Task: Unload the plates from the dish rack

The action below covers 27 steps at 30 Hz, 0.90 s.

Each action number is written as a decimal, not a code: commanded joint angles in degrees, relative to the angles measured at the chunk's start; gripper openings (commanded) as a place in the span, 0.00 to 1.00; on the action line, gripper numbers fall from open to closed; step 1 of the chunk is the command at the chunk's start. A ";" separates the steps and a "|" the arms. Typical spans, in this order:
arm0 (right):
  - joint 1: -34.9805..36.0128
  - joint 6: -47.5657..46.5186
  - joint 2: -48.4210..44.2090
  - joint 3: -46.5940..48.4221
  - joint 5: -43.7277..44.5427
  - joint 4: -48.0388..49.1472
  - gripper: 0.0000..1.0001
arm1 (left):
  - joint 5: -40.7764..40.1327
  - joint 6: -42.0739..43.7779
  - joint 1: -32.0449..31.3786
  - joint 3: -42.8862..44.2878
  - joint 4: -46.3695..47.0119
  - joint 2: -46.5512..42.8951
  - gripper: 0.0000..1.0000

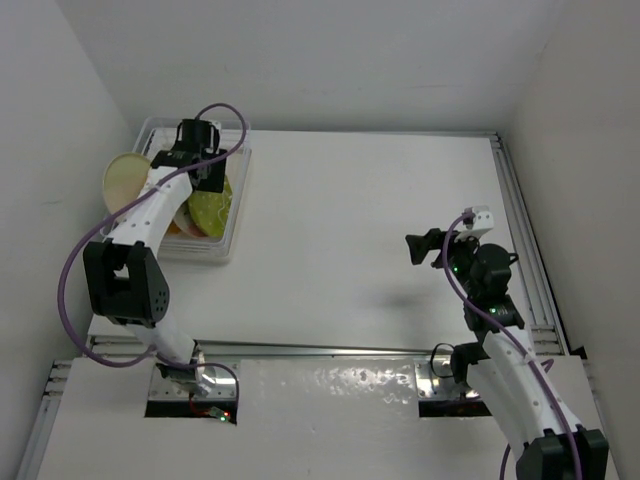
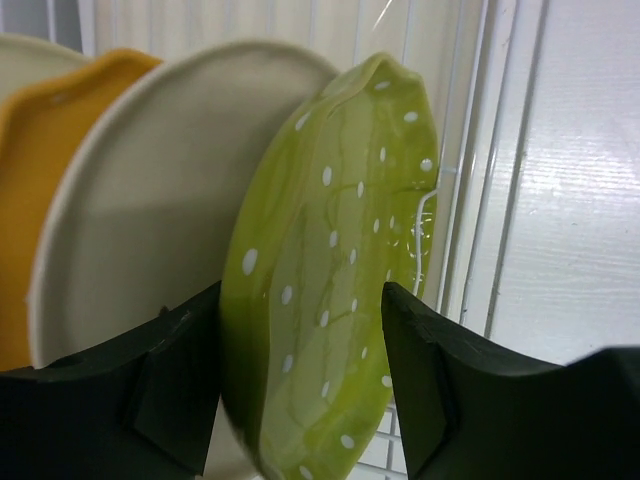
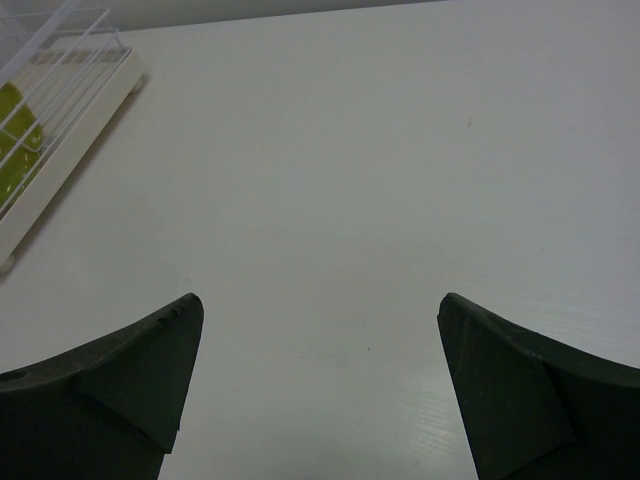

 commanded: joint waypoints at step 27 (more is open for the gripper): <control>0.37 0.56 5.21 5.26 -1.90 2.78 0.99 | 2.61 -0.98 2.49 11.09 7.88 -3.38 0.00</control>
